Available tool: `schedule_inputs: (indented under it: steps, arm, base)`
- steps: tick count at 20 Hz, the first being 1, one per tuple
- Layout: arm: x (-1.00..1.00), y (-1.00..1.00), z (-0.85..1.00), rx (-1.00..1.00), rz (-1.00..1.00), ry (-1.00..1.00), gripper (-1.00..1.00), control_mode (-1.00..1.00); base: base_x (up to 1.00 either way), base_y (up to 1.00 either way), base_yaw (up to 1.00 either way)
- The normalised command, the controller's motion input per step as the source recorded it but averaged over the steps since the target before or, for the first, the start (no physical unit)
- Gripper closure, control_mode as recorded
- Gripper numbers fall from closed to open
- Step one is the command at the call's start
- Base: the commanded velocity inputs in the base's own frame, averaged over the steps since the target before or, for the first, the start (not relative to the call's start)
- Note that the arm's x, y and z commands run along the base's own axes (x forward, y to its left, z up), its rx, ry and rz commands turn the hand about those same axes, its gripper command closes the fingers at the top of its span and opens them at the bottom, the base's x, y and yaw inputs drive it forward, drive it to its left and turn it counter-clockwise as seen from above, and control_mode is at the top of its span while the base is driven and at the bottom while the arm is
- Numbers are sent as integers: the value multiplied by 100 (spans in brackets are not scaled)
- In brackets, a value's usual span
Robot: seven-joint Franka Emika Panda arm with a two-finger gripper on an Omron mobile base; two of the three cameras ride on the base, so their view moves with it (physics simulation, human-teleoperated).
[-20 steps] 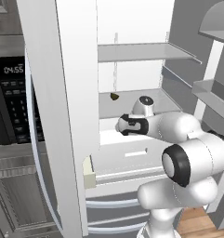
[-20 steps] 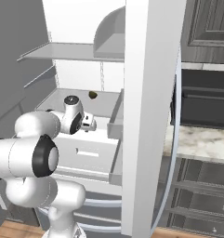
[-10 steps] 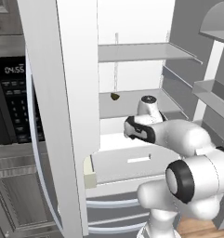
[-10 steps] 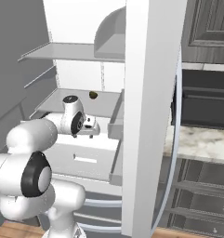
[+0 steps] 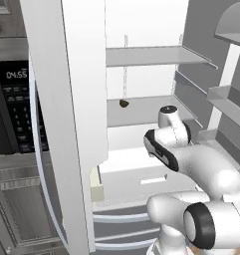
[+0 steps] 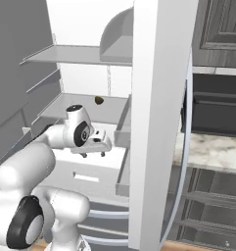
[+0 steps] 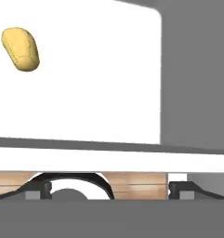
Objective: Fully open the fridge drawer.
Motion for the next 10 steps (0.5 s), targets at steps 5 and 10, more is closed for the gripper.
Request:
schedule_inputs:
  steps: [5,10]
  arm:
    - [-100,-82,-60,-12,0,10,-100,-100]
    - [-100,-69,-30,-3,0,5,-100,-100]
  base:
    - [0,0,0]
    - [0,0,0]
